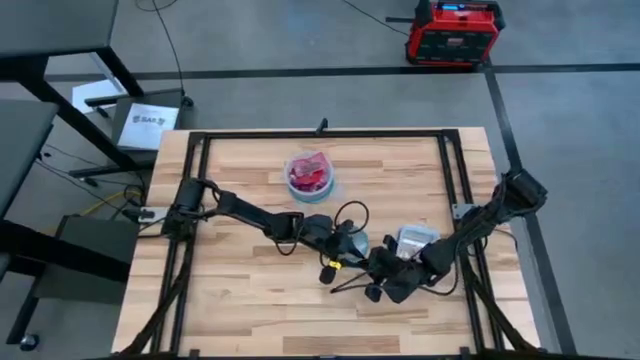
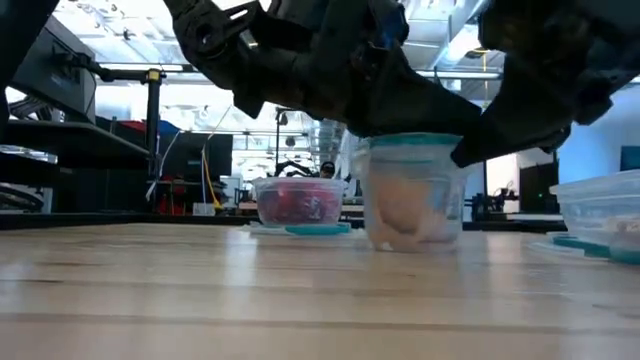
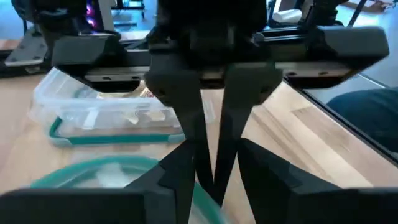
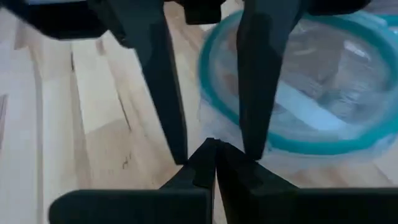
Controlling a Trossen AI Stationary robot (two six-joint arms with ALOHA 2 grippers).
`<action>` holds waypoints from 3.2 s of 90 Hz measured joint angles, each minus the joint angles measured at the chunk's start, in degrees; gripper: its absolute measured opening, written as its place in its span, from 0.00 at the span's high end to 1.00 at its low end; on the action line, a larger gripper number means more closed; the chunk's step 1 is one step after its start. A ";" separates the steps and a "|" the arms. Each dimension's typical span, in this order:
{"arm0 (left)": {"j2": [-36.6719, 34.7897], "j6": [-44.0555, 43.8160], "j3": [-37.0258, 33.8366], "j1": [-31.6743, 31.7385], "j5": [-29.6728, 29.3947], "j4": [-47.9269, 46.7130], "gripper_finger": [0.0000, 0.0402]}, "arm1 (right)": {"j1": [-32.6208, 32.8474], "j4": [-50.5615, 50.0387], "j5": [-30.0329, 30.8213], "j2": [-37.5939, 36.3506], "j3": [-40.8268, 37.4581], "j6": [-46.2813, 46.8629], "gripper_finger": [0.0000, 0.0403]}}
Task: Sort candy
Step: Close the small circular transparent bin
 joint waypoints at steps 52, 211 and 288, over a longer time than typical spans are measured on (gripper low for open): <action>-4.18 -1.64 4.02 -0.20 1.63 -10.12 0.73 | 3.01 -9.74 -11.17 -6.74 -0.08 5.55 1.00; -19.99 11.33 9.74 5.01 -12.65 -50.88 0.73 | 5.70 -6.28 -3.10 -8.41 -0.23 14.02 1.00; -18.75 -0.25 3.39 -0.70 -9.37 -42.13 0.73 | 2.77 -14.57 -3.58 -10.38 -0.25 12.48 1.00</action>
